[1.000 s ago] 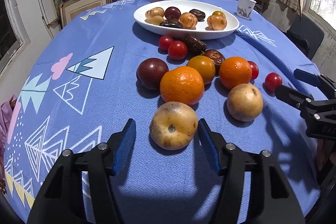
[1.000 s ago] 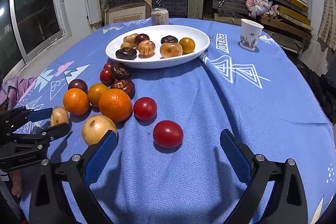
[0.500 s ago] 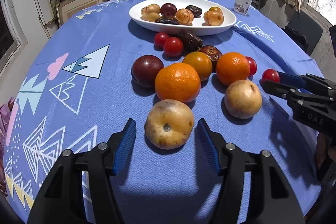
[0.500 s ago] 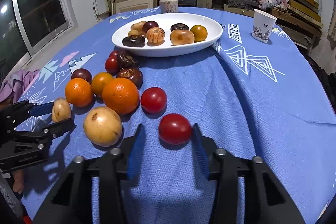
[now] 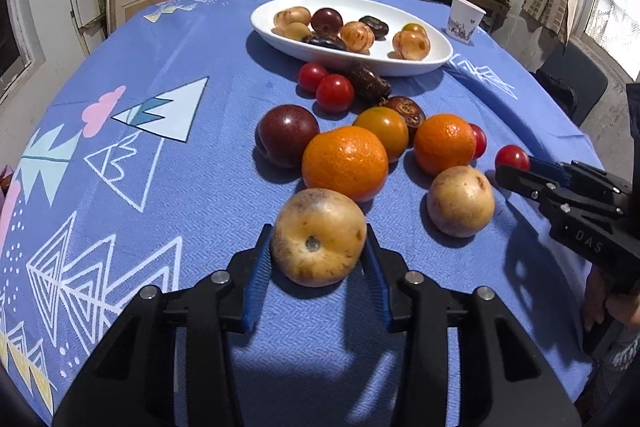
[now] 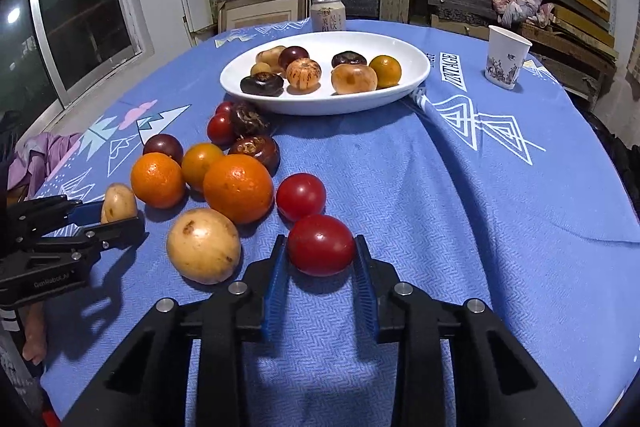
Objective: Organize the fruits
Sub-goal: 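Grasp the pale apple with the left tool while the right tool grasps a red tomato, then lower the apple and tomato onto the white plate and open both tools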
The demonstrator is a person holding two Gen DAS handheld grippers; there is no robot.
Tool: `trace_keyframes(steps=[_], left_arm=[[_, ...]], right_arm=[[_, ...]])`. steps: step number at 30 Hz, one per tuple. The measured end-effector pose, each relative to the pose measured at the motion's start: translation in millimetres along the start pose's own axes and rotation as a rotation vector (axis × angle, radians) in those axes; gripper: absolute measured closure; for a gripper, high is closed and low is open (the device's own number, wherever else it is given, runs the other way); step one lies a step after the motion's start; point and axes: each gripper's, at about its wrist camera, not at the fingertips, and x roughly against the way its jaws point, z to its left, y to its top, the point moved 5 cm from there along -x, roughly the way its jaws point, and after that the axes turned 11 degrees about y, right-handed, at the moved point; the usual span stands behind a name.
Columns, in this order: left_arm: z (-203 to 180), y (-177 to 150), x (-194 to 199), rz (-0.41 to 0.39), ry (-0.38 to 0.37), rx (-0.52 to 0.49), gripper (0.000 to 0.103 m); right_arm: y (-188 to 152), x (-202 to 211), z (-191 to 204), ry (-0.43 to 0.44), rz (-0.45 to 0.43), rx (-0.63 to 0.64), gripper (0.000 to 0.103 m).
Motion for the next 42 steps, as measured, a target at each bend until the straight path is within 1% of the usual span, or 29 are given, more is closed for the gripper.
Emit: trace_keyframes(steps=[4,6,8,10,12,14,18,20,22,26,29,33,38,40,42], left_arm=[[0.8,0.2,3.5,-0.016,0.01,0.001,0.061],[3.4,2.1,10.6,-0.051,0.017,0.014,0.061],[6.1,6.3,18.0,-0.089,0.044,0.022,0.061],[6.3,17.5,24.2,-0.11,0.041,0.021,0.061],[6.5,34.8,27.6,-0.119,0.051,0.015,0.061],[6.6,55.9,30.5,-0.132,0.057,0.014,0.061],[6.1,114.6,34.3,-0.165,0.067,0.04,0.061],[4.1,141.0,33.2,-0.183,0.057,0.061,0.061],[-1.0,167.9,25.3,-0.19,0.047,0.073,0.061],[-15.6,207.8,-1.7,-0.184,0.062,0.055,0.061],[-26.1,235.2,-35.9,-0.134,0.063,0.039,0.061],[-34.9,258.5,-80.8,-0.07,0.068,0.035,0.061],[-41.8,264.6,-129.9,0.035,0.075,0.02,0.061],[-43.9,262.3,-140.3,0.062,0.071,0.021,0.061],[-46.4,259.9,-146.4,0.069,0.069,0.024,0.06]], right_arm=[[1.6,1.6,-2.6,0.005,-0.007,-0.011,0.07],[2.6,5.2,-2.4,0.009,-0.024,-0.012,0.07],[4.1,9.3,-3.4,0.019,-0.044,-0.021,0.07],[7.5,16.1,-4.2,0.04,-0.075,-0.035,0.07],[15.7,23.0,-4.2,0.044,-0.097,-0.029,0.07],[35.7,34.7,-6.6,0.048,-0.135,-0.029,0.07],[97.5,61.6,-14.9,-0.002,-0.234,-0.01,0.07],[127.6,64.8,-20.2,-0.01,-0.267,-0.018,0.07],[155.1,58.6,-27.5,-0.011,-0.289,-0.032,0.07],[187.6,17.0,-44.0,-0.005,-0.253,-0.058,0.07],[200.8,-18.0,-55.5,-0.015,-0.2,-0.062,0.07],[206.0,-63.6,-72.9,-0.034,-0.126,-0.078,0.07],[203.2,-103.5,-95.5,-0.054,-0.045,-0.114,0.07],[200.4,-111.0,-98.5,-0.056,-0.033,-0.133,0.069],[196.7,-116.5,-98.2,-0.035,-0.02,-0.145,0.069]])
